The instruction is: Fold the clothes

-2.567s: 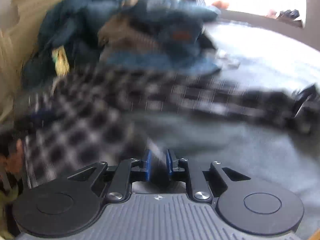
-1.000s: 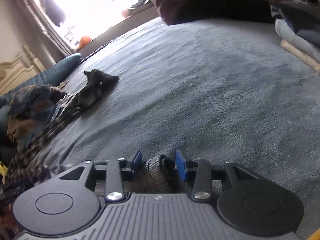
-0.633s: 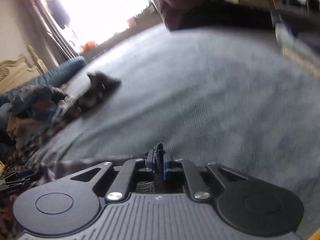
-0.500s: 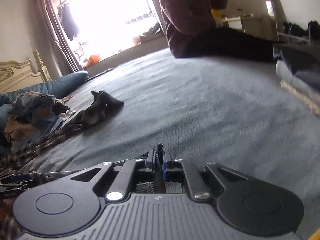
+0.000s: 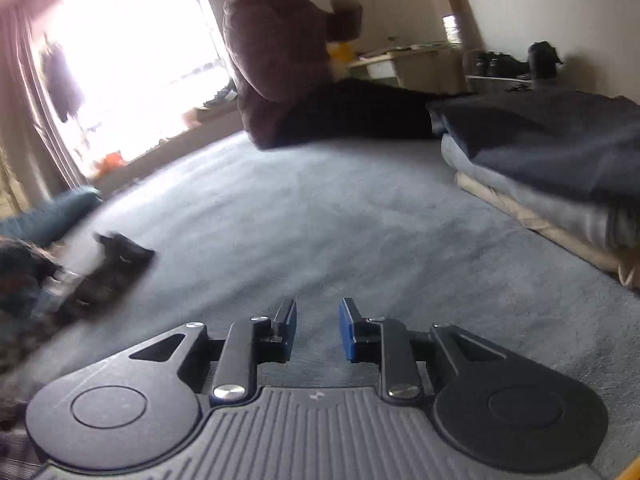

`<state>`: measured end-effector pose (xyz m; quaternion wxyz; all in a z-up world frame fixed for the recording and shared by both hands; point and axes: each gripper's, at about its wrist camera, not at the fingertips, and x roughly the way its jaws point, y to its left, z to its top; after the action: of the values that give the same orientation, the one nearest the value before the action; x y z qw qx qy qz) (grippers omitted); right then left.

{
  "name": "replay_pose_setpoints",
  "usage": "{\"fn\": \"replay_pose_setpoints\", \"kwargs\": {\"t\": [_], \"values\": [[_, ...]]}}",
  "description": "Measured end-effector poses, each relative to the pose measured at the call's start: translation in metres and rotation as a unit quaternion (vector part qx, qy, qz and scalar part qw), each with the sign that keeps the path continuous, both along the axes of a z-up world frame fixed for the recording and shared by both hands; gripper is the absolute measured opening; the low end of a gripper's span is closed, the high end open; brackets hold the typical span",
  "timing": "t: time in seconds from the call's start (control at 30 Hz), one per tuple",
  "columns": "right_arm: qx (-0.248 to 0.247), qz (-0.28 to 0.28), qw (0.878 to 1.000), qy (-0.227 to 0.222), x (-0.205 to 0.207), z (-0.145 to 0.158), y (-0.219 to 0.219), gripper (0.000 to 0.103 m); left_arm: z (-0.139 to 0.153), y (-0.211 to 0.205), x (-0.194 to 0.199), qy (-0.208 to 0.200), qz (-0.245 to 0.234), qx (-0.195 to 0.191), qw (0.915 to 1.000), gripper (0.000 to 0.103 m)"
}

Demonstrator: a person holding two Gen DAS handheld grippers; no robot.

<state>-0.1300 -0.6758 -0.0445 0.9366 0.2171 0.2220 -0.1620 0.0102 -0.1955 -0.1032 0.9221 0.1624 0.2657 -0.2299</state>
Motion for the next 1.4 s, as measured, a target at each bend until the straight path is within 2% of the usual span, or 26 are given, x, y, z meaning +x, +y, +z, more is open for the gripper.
{"fn": "replay_pose_setpoints", "kwargs": {"t": [0.07,0.13,0.23,0.3,0.33,0.4,0.43,0.5,0.63,0.73,0.77,0.8,0.83,0.87,0.9,0.97,1.0,1.1,1.17,1.23,1.33,1.4], "values": [[-0.017,0.066,0.998,0.004,0.009,0.011,0.03,0.026,0.003,0.004,-0.008,0.003,-0.009,-0.006,0.9999,0.056],[-0.039,0.144,0.989,0.015,0.023,0.02,0.067,0.026,0.003,0.008,-0.014,0.018,-0.015,-0.012,0.9997,0.056],[-0.057,0.231,0.969,0.073,0.066,0.001,0.114,0.021,-0.002,0.012,-0.019,0.04,-0.012,-0.014,0.999,0.056],[-0.068,0.229,0.963,0.122,0.096,-0.026,0.12,0.018,-0.004,0.016,-0.021,0.048,-0.007,-0.018,0.9987,0.056],[-0.066,0.214,0.968,0.116,0.103,-0.034,0.111,0.014,-0.005,0.018,-0.021,0.052,-0.004,-0.021,0.9984,0.056],[-0.051,0.14,0.984,0.097,0.098,-0.026,0.085,0.016,-0.005,0.02,-0.022,0.053,0.0,-0.024,0.9983,0.056],[-0.044,0.108,0.989,0.088,0.094,-0.021,0.073,0.02,-0.003,0.022,-0.022,0.051,0.001,-0.024,0.9984,0.056],[-0.041,0.092,0.993,0.068,0.067,-0.005,0.058,0.02,0.001,0.027,-0.024,0.047,0.001,-0.028,0.9985,0.056],[-0.024,0.163,0.983,0.083,0.009,-0.002,0.078,0.025,0.006,0.039,-0.03,0.056,-0.001,-0.038,0.9977,0.056],[-0.012,0.207,0.973,0.097,-0.034,-0.001,0.091,0.025,-0.003,0.042,-0.031,0.083,0.008,-0.045,0.9955,0.056],[-0.013,0.184,0.976,0.112,-0.045,-0.012,0.082,0.025,-0.007,0.043,-0.032,0.085,0.011,-0.046,0.9952,0.056],[-0.013,0.16,0.979,0.127,-0.056,-0.022,0.074,0.02,-0.008,0.043,-0.034,0.08,0.013,-0.046,0.9956,0.056],[-0.006,0.135,0.982,0.135,-0.068,-0.03,0.064,0.009,-0.008,0.043,-0.036,0.075,0.015,-0.043,0.9962,0.056],[0.024,0.104,0.988,0.116,-0.083,-0.027,0.05,0.011,-0.006,0.043,-0.038,0.07,0.017,-0.039,0.9966,0.056],[0.018,0.07,0.992,0.106,-0.096,-0.02,0.045,0.018,-0.002,0.045,-0.04,0.066,0.02,-0.037,0.9969,0.056],[0.004,0.011,0.996,0.088,-0.122,-0.005,0.04,0.019,0.008,0.053,-0.049,0.055,0.022,-0.041,0.9974,0.056],[-0.011,0.021,0.996,0.081,-0.126,0.003,0.051,0.019,0.012,0.058,-0.054,0.05,0.023,-0.044,0.9975,0.056],[-0.029,0.11,0.992,0.046,-0.123,0.012,0.111,0.021,0.02,0.075,-0.074,0.049,0.035,-0.054,0.9967,0.056],[-0.056,0.175,0.983,0.032,-0.113,0.011,0.161,0.021,0.02,0.088,-0.091,0.059,0.043,-0.075,0.9945,0.056],[-0.094,0.219,0.97,0.046,-0.095,-0.001,0.204,0.021,0.013,0.099,-0.107,0.078,0.041,-0.101,0.991,0.057],[-0.103,0.184,0.974,0.079,-0.112,-0.004,0.195,0.021,-0.009,0.107,-0.125,0.101,0.038,-0.104,0.9888,0.057],[-0.108,0.162,0.976,0.101,-0.123,-0.006,0.19,0.021,-0.019,0.114,-0.133,0.098,0.041,-0.108,0.9885,0.057]]}}
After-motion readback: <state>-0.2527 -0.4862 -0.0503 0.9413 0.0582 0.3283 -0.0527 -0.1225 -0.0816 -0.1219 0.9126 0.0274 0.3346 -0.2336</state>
